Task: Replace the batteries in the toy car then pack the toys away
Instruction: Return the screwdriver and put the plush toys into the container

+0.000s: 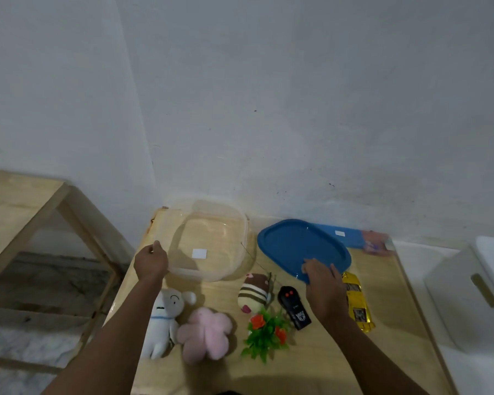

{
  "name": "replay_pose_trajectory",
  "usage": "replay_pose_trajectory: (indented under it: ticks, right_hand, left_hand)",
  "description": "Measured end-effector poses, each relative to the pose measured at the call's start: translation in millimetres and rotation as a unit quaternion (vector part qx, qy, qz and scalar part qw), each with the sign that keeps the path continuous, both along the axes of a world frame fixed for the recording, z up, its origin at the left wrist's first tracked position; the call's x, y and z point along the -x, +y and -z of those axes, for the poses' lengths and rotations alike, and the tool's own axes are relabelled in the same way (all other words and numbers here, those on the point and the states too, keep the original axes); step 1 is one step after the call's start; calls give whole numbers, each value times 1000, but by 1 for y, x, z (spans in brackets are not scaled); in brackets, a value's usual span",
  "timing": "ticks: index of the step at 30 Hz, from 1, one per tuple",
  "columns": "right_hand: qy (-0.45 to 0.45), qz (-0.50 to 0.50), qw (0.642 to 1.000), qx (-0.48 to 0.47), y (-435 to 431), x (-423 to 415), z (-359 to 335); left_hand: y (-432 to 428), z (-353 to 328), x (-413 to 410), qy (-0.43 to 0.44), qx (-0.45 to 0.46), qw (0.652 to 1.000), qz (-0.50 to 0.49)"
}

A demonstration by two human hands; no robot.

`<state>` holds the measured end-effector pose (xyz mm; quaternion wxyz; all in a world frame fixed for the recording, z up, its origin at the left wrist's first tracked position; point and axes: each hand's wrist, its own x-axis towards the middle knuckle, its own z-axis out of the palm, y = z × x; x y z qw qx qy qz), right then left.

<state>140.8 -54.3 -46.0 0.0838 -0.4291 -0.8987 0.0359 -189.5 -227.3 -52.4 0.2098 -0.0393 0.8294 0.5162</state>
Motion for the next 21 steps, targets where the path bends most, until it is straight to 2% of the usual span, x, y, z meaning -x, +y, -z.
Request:
replay_pose_trajectory:
  ticks: [5, 9, 11, 13, 16, 18, 21]
  right_hand:
    - [-126, -23, 985, 116, 1, -2, 7]
    - [-152, -42, 972, 173, 10, 1, 1]
    - [-194, -46, 959, 199, 15, 3, -6]
    - [-169, -37, 962, 212, 12, 7, -18]
    - [-39, -8, 968, 249, -12, 27, -36]
    - [-55, -14, 961, 270, -35, 46, -39]
    - [-96, -34, 964, 246, -59, 71, -27]
  left_hand:
    - [-10, -3, -2, 1, 21, 999, 28]
    - [-24, -5, -12, 53, 8, 997, 58]
    - [-32, -4, -19, 94, 32, 992, 73]
    - [-40, -8, -32, 123, 84, 985, 83]
    - [-50, -16, -60, 171, 156, 968, 96]
    - [-56, -13, -77, 190, 220, 949, 125]
    - [-60, -9, -100, 124, 287, 933, 176]
